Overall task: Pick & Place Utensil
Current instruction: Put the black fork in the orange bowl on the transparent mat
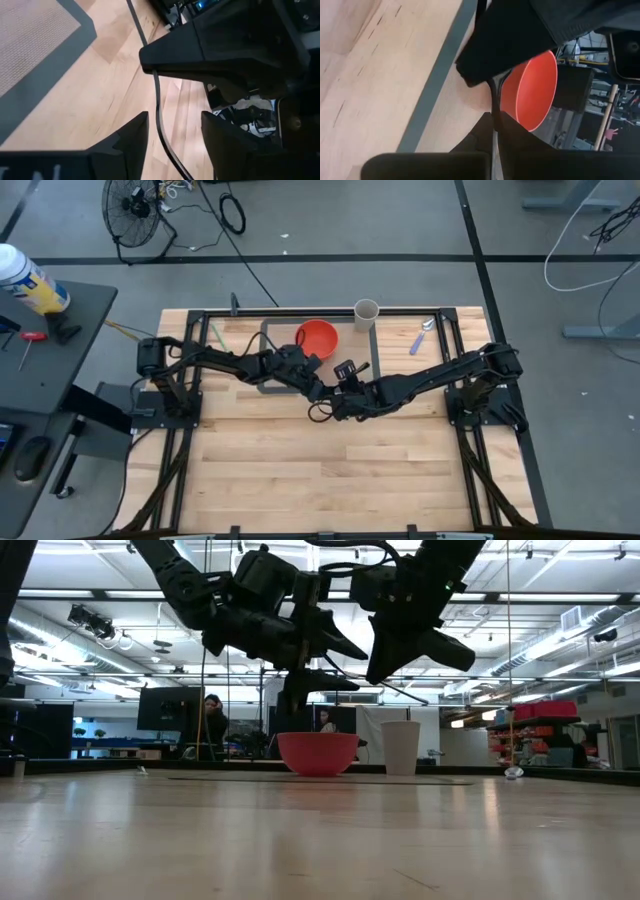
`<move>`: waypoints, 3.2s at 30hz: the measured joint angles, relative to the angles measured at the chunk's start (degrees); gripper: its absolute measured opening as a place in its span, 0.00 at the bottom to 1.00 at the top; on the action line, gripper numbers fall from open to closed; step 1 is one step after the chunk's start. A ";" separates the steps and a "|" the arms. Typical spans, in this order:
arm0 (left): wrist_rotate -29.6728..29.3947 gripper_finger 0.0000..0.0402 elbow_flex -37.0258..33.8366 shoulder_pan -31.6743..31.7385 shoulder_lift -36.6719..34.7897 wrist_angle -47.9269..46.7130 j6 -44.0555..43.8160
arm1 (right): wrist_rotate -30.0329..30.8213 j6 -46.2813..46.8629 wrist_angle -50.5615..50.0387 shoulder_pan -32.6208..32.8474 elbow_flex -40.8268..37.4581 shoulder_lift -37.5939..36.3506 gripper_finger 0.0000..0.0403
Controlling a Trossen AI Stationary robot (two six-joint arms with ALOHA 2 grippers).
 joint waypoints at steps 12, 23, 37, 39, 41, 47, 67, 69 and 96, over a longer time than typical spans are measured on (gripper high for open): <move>-0.55 0.10 -0.11 0.13 0.00 -1.19 -0.15 | 0.30 -1.47 0.00 0.16 0.02 -0.04 0.03; -1.59 0.04 -0.09 0.17 -0.13 -1.68 5.14 | 1.91 -2.46 0.90 2.29 0.00 -0.15 0.20; -1.78 0.04 0.02 2.27 -5.97 -12.14 13.03 | 2.40 16.61 -6.77 4.57 -0.20 -16.56 0.56; -2.55 0.03 0.02 2.25 -7.03 -14.42 15.03 | 0.75 21.48 -6.93 4.43 -1.32 -20.86 0.56; -2.47 0.03 0.02 2.05 -7.72 -15.22 17.04 | -1.18 25.31 -6.23 4.06 -3.69 -25.11 0.56; -1.55 0.04 0.00 1.64 -9.25 -16.93 19.52 | -6.02 27.15 4.90 2.98 -15.29 -36.02 0.52; -8.21 0.03 -0.04 4.29 -10.03 -0.81 14.57 | -1.28 41.71 80.86 1.55 -46.16 -32.07 0.42; -7.99 0.03 -0.04 4.17 -9.90 -0.49 14.26 | -1.26 47.11 86.06 0.03 -48.27 -31.42 0.41; 11.21 0.03 -0.09 7.15 -11.57 -8.68 20.49 | -29.11 50.17 78.72 -12.32 -49.77 -36.97 0.41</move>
